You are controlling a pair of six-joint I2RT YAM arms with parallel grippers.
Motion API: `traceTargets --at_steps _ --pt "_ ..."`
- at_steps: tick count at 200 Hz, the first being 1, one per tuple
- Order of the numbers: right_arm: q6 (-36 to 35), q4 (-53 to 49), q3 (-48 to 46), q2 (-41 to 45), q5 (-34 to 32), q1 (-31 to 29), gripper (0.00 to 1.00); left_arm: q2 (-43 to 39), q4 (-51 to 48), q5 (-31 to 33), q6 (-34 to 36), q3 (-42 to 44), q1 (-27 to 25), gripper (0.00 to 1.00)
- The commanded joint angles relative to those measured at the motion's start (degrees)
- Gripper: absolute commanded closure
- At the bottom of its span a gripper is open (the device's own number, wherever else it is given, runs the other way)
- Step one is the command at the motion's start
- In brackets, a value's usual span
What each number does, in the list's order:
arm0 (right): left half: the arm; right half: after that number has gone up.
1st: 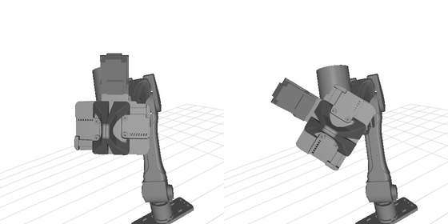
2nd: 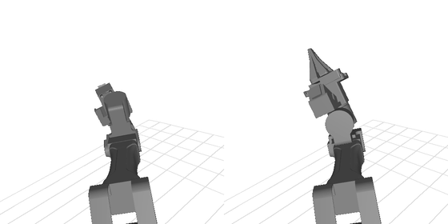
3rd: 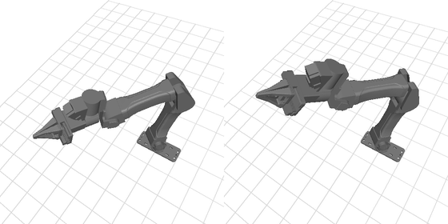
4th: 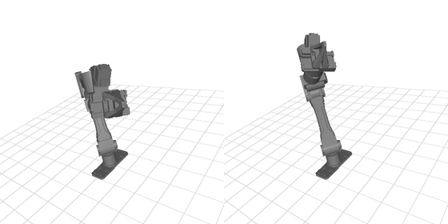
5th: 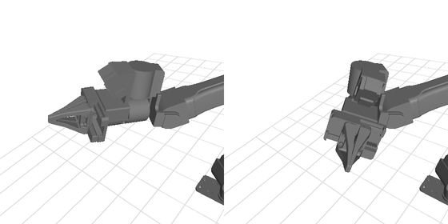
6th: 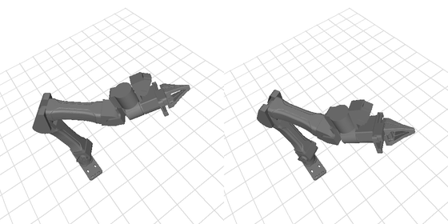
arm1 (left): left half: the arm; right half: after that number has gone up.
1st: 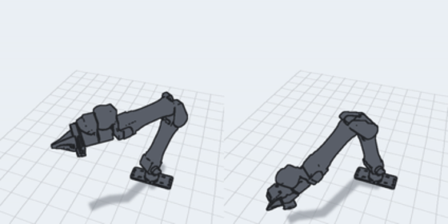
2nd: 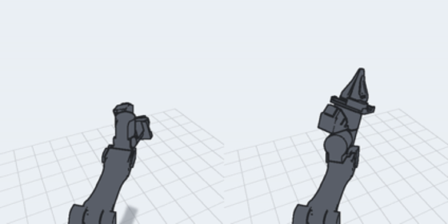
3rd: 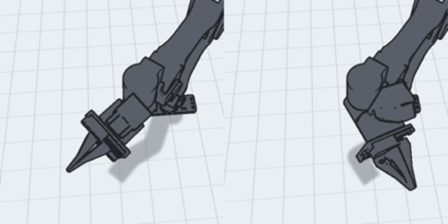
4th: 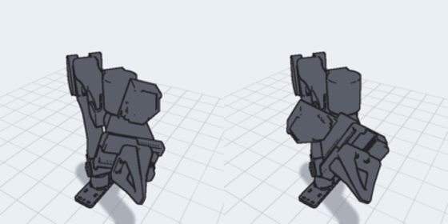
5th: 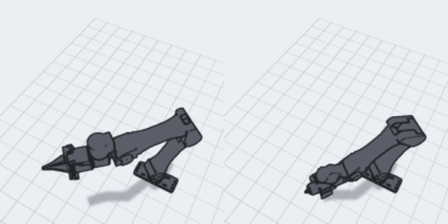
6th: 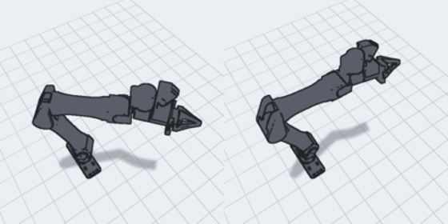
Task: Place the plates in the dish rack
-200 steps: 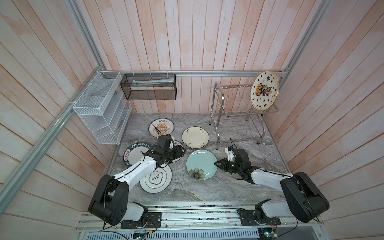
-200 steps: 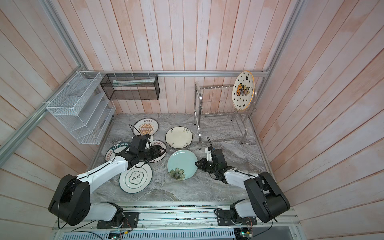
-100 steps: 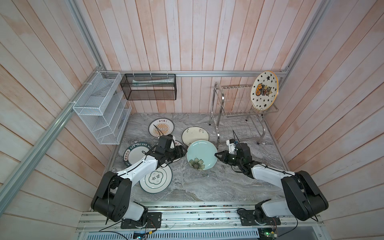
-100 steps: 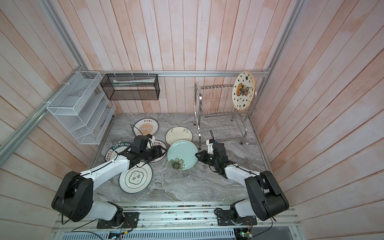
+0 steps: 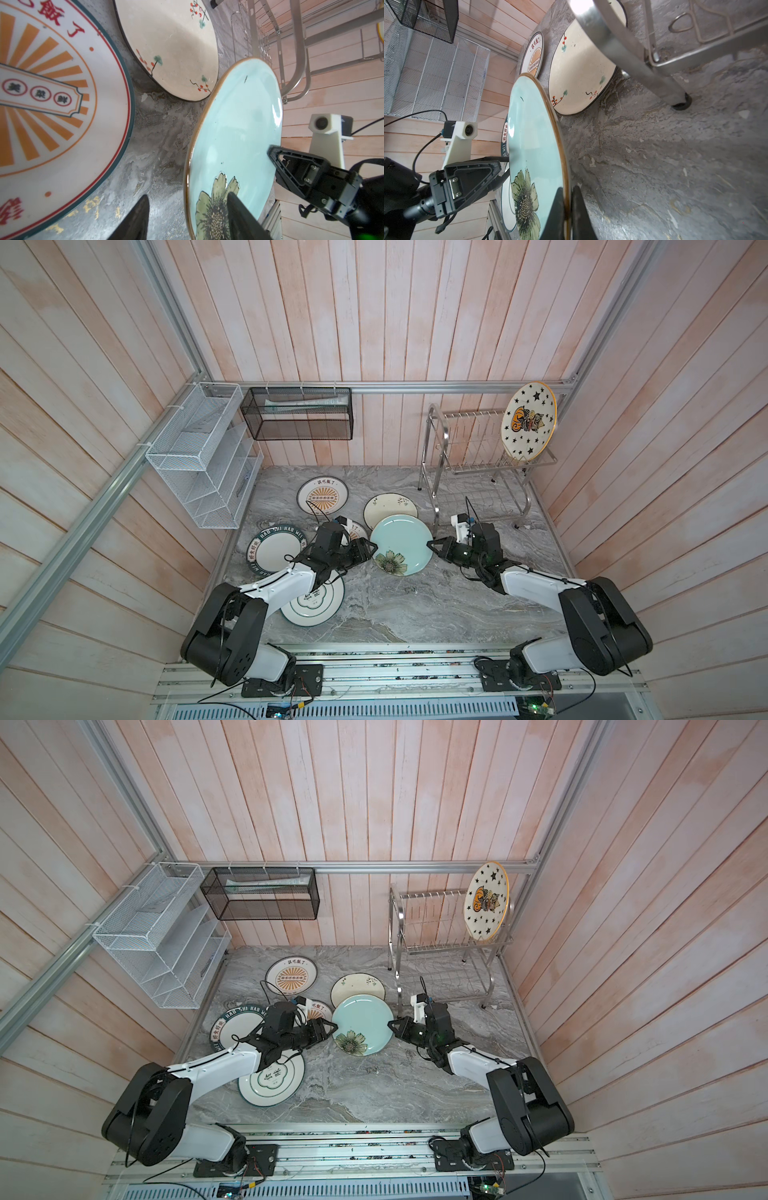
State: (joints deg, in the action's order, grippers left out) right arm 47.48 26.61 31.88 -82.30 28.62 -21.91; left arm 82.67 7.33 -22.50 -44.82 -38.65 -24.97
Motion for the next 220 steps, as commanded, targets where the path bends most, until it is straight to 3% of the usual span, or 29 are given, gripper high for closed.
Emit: traceTargets --at_steps 1,82,153,220 --pt "2.44 9.36 1.87 0.61 3.17 0.14 1.00 -0.25 5.27 -1.15 -1.06 0.44 -0.46 0.42" --pt "5.80 15.20 1.21 -0.83 5.37 0.11 1.00 0.27 6.31 -1.80 -0.89 -0.09 -1.09 0.55" --pt "6.83 17.19 1.01 -2.16 6.35 -0.24 1.00 0.06 6.73 -2.26 -0.62 -0.11 -1.22 0.79" --pt "6.34 17.09 1.11 -1.90 7.26 -0.86 1.00 -0.06 5.53 -3.12 -0.14 -0.95 -1.17 0.95"
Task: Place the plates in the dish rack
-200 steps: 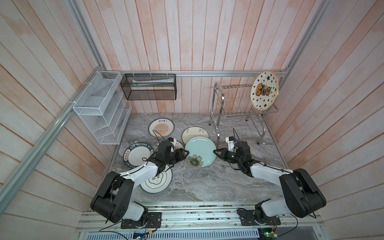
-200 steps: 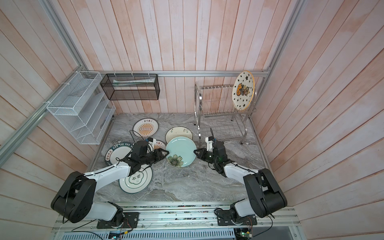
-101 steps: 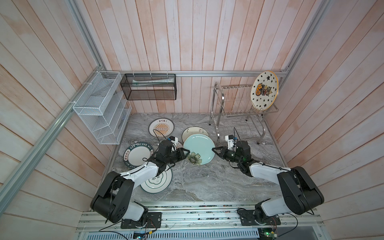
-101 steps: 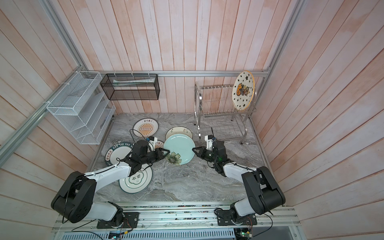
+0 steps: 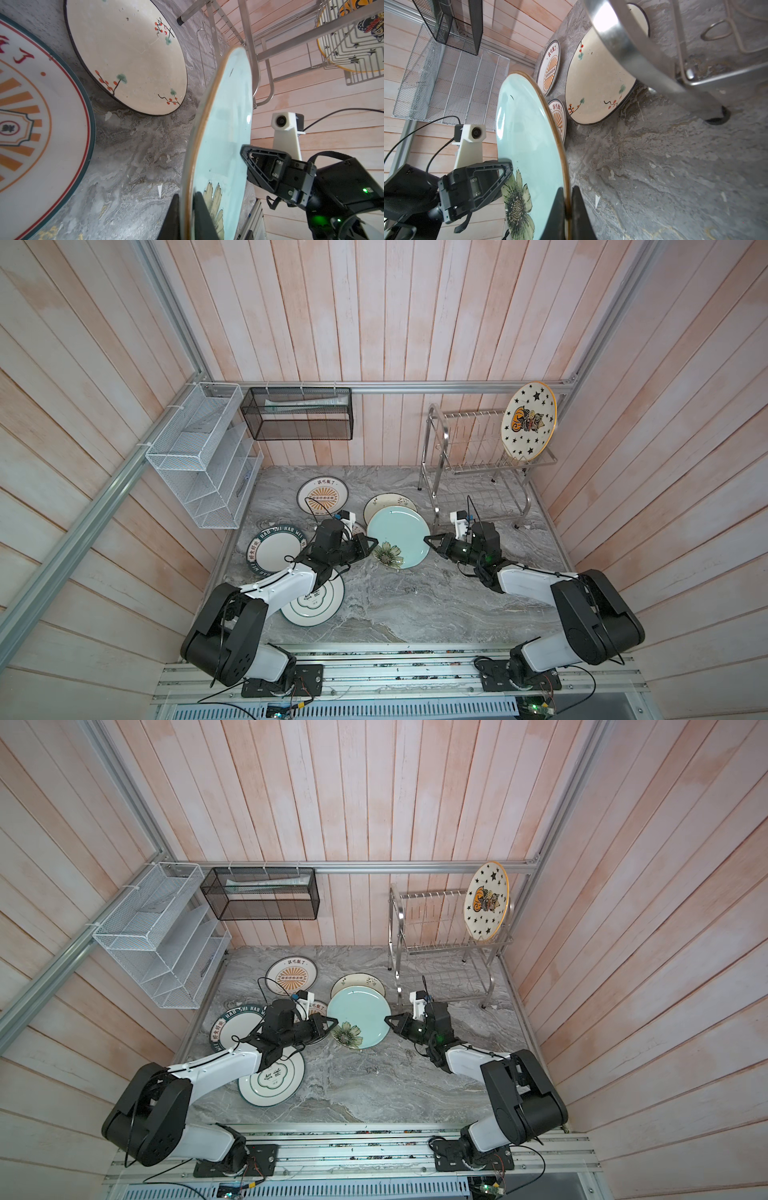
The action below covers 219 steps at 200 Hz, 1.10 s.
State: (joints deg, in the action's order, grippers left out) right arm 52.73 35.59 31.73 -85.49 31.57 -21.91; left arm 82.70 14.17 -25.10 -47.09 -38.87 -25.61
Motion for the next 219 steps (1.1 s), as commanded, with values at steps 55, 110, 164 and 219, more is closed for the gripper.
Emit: traceTargets --at_steps 55,110,164,219 --pt "1.32 8.92 1.01 1.86 4.20 -1.35 1.00 0.10 0.10 -2.55 1.49 -0.98 -0.57 1.00" --pt "1.60 10.24 0.93 2.09 4.11 -2.24 0.86 -2.97 4.03 -1.38 0.69 1.04 -0.59 1.00" --pt "1.32 11.22 1.01 2.96 3.48 -3.31 0.77 -6.11 8.08 -0.66 -0.68 3.16 -0.59 1.00" --pt "1.93 12.86 1.14 2.28 3.56 -4.97 0.76 -5.71 8.55 -2.14 -1.24 2.22 -0.57 1.00"
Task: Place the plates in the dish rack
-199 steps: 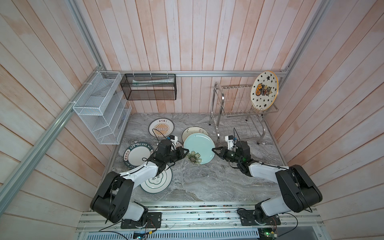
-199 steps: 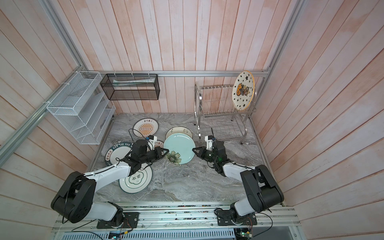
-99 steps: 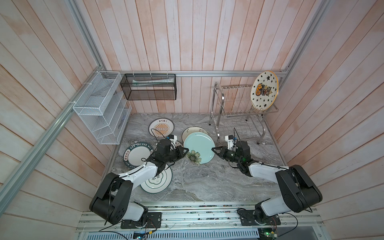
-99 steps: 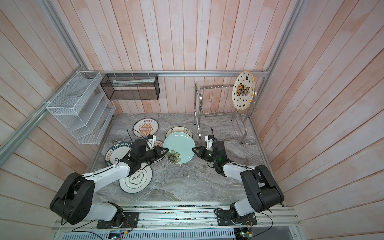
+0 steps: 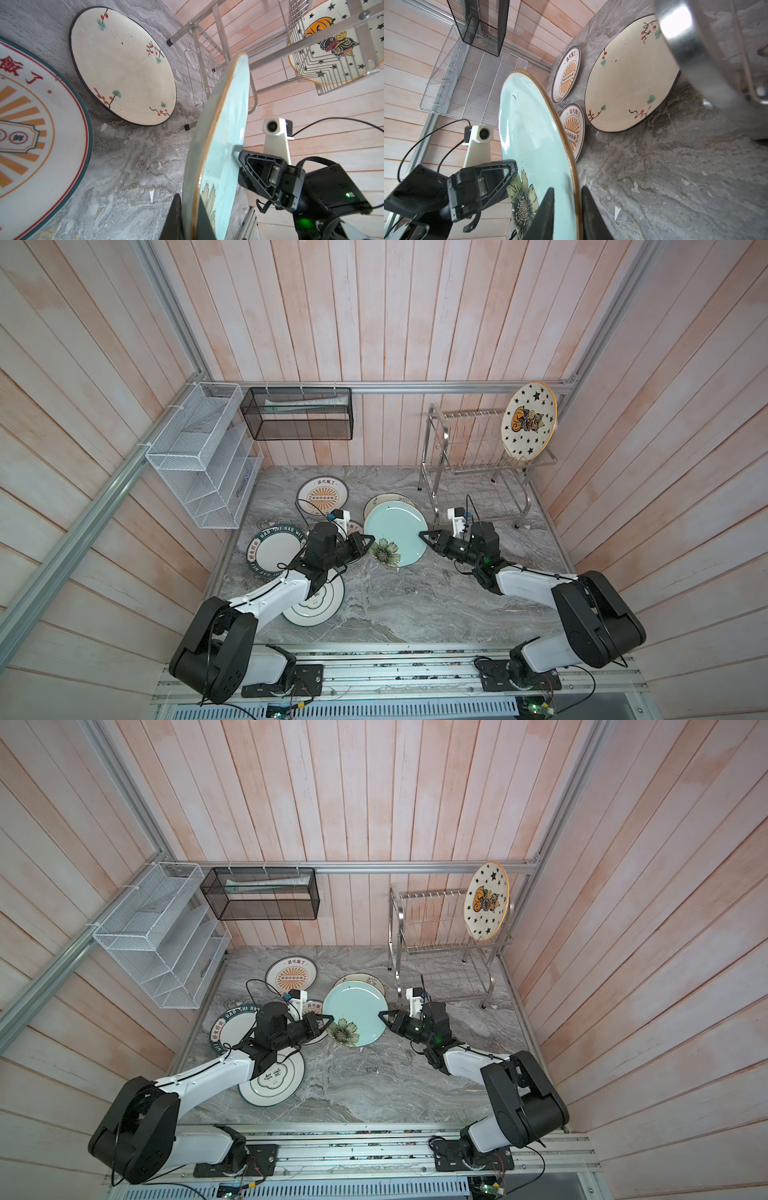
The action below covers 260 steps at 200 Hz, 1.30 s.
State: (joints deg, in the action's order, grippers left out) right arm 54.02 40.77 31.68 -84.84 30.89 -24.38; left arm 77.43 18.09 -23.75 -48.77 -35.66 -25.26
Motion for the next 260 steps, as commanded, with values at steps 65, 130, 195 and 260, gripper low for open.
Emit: traceTargets --at_steps 65,130,195,260 --pt "1.46 9.36 1.67 0.18 4.27 -4.59 0.76 -0.70 5.57 -3.59 0.26 -0.34 -0.91 1.00" --pt "1.97 10.64 2.12 -0.68 4.61 -5.24 0.87 -0.46 5.41 -3.59 0.51 -0.04 -0.83 1.00" --pt "0.14 8.25 3.03 0.45 3.80 -5.24 1.00 -0.17 3.98 -3.19 0.63 -0.41 -0.88 0.92" --pt "-1.65 7.47 2.03 4.09 1.77 -5.23 1.00 -1.24 2.58 -2.01 0.89 -0.38 -0.87 0.65"
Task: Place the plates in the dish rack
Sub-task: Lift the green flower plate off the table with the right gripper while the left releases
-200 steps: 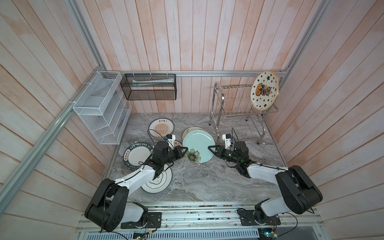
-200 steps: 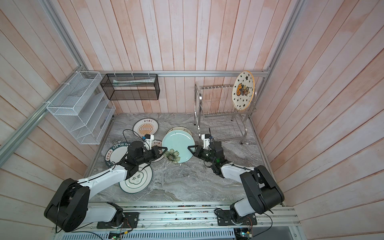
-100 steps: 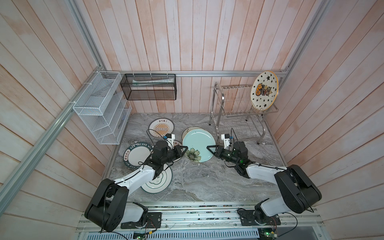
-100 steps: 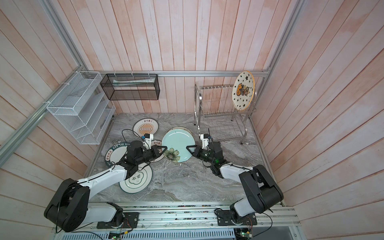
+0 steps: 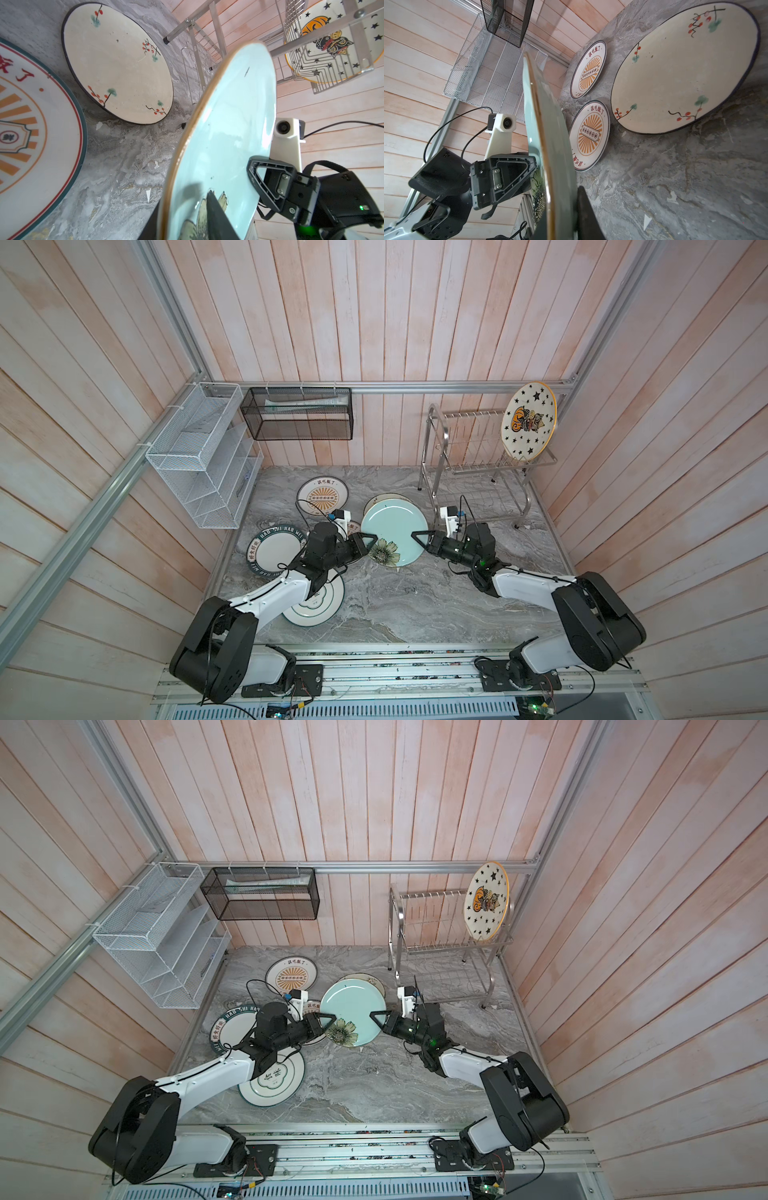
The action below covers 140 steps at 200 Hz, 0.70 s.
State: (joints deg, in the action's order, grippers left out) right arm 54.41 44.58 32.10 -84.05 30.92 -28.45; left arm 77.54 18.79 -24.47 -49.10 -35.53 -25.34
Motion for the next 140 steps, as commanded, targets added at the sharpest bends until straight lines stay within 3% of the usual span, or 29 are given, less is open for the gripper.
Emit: traceTargets --at_steps 1,52,140 --pt "-2.04 3.58 1.63 3.34 1.72 -1.17 1.00 -1.39 1.79 -1.28 1.21 -0.51 -0.77 0.65" --pt "-1.58 1.29 -0.19 6.05 -4.00 -1.09 1.00 -2.12 1.18 -1.32 1.63 -0.62 -0.80 0.53" --pt "-6.36 -4.65 -1.64 13.77 -15.21 -1.08 1.00 -3.38 1.24 -2.33 1.89 -0.89 -0.85 0.52"
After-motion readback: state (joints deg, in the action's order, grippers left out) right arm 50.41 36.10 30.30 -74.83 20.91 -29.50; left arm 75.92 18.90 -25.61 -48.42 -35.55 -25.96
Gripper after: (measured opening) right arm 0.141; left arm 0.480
